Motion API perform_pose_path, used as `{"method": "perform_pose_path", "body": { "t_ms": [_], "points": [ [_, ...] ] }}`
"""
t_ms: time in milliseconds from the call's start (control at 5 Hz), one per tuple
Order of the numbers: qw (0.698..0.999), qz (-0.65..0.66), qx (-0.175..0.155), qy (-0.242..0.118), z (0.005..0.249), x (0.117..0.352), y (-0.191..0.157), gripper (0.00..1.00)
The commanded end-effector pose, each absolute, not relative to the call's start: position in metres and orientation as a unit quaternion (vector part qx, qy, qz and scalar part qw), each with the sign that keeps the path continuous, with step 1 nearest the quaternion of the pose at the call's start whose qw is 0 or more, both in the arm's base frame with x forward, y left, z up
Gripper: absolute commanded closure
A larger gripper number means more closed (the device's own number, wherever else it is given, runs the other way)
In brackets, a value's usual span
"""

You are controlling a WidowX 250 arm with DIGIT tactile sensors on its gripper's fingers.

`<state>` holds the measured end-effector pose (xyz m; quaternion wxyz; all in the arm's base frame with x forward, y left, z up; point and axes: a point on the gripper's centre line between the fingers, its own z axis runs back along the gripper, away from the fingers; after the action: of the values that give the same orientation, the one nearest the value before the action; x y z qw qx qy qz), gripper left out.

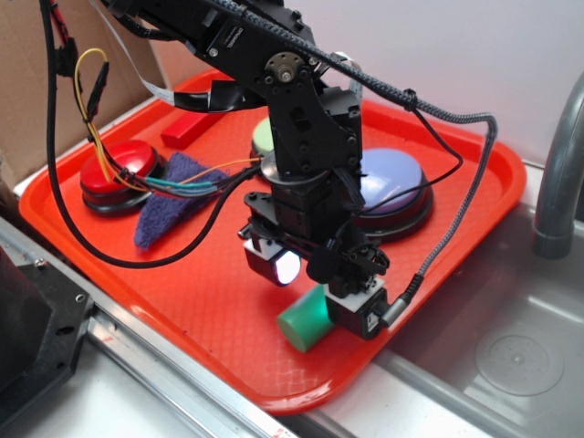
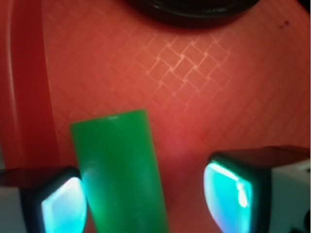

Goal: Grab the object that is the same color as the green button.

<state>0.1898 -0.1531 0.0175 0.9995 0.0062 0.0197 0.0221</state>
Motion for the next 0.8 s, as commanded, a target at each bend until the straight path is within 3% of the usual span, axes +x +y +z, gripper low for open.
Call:
{"method": "perform_pose_path", "body": {
  "t_ms": [0,200,600],
  "points": [
    [0.998,0.042,0.017,0.033,0.0098,0.1966,-0.1611,0.02],
    [0.998,0.047,0.017,0.034,0.0049,0.1994,-0.1589,1.00],
    [0.998,0.049,0.008,0.034,0.0068,0.1982,-0.1561,1.00]
  ]
}}
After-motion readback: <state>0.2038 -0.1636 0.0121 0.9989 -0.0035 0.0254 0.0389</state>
